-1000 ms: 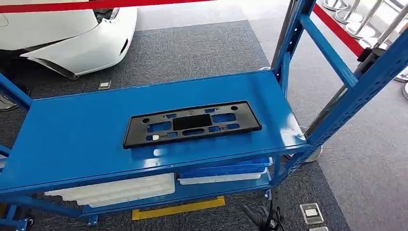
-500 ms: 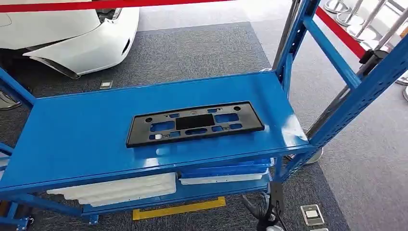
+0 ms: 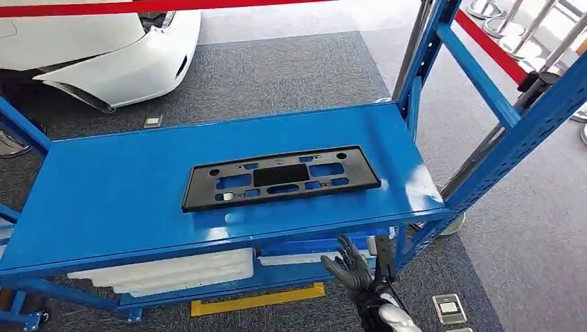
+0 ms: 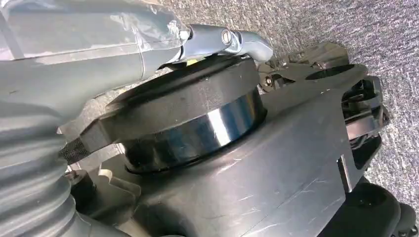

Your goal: Take the parts from the cabinet and place them on the table.

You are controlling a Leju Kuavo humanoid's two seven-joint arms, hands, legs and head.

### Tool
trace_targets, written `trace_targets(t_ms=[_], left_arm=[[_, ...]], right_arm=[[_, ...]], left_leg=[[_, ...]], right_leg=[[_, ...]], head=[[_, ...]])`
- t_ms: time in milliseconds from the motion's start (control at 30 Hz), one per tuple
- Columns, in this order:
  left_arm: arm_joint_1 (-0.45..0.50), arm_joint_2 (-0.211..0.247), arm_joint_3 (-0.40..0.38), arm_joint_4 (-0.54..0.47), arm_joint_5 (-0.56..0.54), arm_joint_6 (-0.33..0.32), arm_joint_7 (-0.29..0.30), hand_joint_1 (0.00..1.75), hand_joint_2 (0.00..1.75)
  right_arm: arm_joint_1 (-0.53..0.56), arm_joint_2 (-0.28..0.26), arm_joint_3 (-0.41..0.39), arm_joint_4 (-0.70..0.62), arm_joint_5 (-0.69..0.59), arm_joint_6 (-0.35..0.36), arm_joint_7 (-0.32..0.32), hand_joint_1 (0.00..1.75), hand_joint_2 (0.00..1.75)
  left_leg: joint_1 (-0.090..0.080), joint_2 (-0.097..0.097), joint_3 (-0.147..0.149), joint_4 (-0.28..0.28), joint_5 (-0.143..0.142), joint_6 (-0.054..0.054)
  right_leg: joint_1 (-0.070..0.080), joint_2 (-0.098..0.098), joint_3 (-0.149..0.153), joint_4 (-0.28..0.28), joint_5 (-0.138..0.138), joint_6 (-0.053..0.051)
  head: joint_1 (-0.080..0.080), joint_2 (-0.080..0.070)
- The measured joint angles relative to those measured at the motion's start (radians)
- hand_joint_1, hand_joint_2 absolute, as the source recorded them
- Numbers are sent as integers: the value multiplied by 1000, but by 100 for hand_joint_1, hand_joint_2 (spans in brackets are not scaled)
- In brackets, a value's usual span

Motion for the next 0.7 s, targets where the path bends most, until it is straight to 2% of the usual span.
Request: trace_targets(t_ms=[133, 500, 567, 700], left_arm=[[0, 0, -6, 0, 2, 0, 0, 0, 175], [-1, 0, -8, 0, 3, 0, 0, 0, 175], [-1, 0, -8, 0, 5, 0, 0, 0, 175], [-1, 0, -8, 0, 11, 3, 0, 0, 175]], right_arm=[[0, -5, 0, -10, -2, -13, 46, 0, 175], [0, -9, 0, -16, -8, -13, 50, 0, 175], [0, -9, 0, -16, -19, -23, 58, 0, 175], [-1, -9, 0, 1, -36, -93, 86, 0, 175]], left_leg=[[0, 0, 0, 0, 0, 0], [0, 0, 0, 1, 0, 0], [0, 0, 0, 1, 0, 0], [0, 0, 0, 1, 0, 0]], right_leg=[[0, 0, 0, 0, 0, 0], [0, 0, 0, 0, 0, 0], [0, 0, 0, 0, 0, 0], [0, 0, 0, 0, 0, 0]], head=[[1, 0], [0, 0], [0, 0], [1, 0]])
